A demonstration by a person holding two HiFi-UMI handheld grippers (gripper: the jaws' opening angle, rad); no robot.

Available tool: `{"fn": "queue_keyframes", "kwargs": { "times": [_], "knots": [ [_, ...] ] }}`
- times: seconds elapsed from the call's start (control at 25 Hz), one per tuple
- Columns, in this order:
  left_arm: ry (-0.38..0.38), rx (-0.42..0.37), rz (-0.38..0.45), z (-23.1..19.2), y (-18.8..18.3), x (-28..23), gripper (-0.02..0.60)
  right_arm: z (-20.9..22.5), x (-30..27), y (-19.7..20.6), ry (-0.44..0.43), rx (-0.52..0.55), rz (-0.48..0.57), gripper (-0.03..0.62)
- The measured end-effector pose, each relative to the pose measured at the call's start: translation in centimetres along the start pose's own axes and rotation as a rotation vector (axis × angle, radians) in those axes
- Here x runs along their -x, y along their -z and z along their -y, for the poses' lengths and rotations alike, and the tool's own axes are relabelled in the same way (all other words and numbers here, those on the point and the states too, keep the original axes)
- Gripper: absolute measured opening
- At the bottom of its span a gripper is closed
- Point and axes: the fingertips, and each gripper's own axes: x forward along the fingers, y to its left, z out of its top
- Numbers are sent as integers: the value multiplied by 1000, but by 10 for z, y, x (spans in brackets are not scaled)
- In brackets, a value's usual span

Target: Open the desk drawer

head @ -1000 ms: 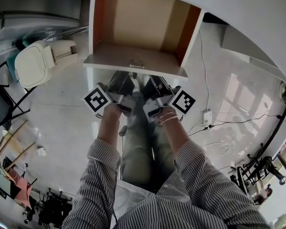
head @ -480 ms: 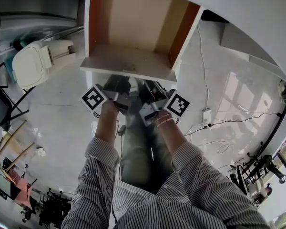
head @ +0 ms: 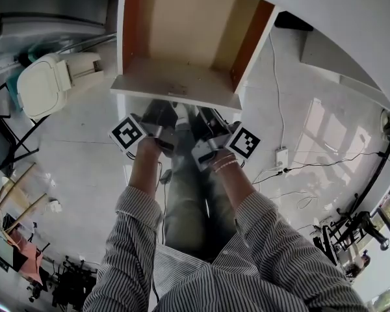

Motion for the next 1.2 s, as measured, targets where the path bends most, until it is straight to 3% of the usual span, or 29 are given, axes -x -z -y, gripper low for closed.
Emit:
{"fn": "queue_keyframes", "kwargs": {
  "times": [0.4, 0.72, 0.92, 1.2],
  "knots": [
    [-1, 8, -22, 19, 24, 44, 41, -19, 14, 17, 4, -8, -35, 32],
    [60, -28, -59, 74, 42, 74, 41, -68, 36, 22, -49, -25, -10, 32],
    [108, -206, -77, 122, 37, 81, 37, -111, 42, 20, -105, 22, -25, 29],
    [180, -358, -112, 197, 30, 78, 29, -182, 41, 3, -186, 55, 1, 18]
  ]
}}
